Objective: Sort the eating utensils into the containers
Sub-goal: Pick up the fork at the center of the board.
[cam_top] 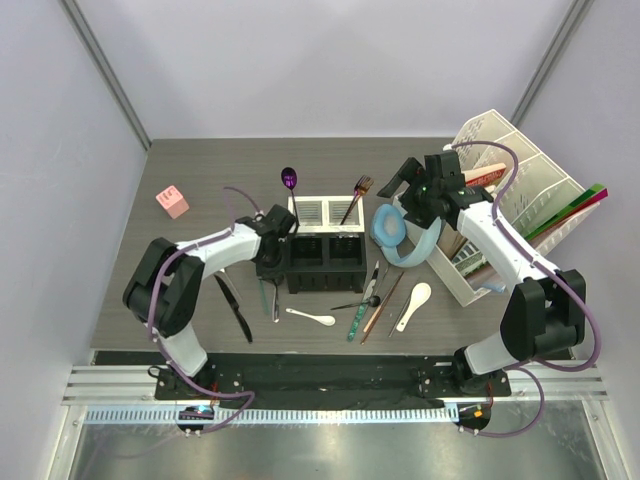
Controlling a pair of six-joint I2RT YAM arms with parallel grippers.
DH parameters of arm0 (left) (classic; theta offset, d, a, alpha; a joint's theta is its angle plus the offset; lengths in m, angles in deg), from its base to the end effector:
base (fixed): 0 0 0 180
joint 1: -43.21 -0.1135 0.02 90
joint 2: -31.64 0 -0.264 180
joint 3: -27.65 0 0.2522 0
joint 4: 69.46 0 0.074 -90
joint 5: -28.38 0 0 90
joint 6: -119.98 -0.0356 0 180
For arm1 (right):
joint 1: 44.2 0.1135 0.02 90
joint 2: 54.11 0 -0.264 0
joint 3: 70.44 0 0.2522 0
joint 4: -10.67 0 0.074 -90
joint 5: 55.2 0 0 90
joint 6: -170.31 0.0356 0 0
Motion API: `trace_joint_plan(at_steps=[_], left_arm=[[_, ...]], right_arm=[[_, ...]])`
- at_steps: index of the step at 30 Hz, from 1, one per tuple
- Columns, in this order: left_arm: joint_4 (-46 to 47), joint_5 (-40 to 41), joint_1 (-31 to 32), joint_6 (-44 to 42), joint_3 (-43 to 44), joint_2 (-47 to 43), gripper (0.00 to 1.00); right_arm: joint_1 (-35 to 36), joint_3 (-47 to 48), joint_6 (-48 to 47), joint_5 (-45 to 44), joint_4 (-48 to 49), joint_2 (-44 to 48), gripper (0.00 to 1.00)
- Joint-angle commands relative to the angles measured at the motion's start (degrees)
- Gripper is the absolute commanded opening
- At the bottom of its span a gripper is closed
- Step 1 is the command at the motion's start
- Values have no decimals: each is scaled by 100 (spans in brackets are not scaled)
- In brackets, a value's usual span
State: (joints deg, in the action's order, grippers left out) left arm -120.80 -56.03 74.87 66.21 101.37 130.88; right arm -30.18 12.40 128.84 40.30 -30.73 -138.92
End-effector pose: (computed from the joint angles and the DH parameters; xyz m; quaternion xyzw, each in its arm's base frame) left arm 0.2698 -0.1623 0.1589 -0.0451 0.9912 -0.0236 0.1219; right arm 0.3171 0.0827 0.2926 0.2540 0.8816 0.2429 0.3150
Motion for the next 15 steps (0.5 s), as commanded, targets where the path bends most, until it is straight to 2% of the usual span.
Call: trace_joint_plan(at_steps=[1,6,15], left_arm=[[120,416,-318,77,-529,1,0],[-30,610,-529,42,-460,-598,0],[-127,892,-538,95,85,-1776,0]], right_arm=[[-22,18,60,30,197,132,100],[-22,79,60,74,215,62,100],[-22,255,86,162,241,-114,100]])
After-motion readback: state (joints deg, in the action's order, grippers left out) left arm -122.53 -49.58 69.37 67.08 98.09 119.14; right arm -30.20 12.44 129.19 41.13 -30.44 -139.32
